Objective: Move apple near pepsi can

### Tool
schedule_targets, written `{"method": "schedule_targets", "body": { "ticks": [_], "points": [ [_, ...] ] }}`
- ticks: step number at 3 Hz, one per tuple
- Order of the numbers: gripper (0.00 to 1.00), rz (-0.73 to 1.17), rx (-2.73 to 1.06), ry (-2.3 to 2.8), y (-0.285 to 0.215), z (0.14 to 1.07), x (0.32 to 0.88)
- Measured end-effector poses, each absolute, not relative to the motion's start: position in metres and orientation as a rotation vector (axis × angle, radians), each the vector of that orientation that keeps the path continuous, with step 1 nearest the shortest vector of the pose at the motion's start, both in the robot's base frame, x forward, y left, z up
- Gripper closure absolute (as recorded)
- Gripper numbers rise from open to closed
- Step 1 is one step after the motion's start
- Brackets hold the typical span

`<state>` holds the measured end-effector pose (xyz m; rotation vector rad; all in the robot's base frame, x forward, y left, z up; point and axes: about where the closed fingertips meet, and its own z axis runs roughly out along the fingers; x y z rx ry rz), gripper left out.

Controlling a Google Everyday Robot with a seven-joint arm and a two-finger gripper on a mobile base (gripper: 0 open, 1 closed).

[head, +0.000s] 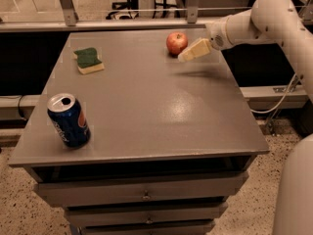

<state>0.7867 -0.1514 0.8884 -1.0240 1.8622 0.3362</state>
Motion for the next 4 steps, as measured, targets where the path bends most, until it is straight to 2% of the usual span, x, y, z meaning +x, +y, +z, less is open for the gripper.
{"method": "schedule_targets", "body": {
  "ticks": [3,4],
  "points": [
    [0.00,0.448,-0.877,1.820,-0.129,0.873,0.833],
    [0.15,0.478,-0.862,1.808,-0.121,0.868,0.845]
  ]
}}
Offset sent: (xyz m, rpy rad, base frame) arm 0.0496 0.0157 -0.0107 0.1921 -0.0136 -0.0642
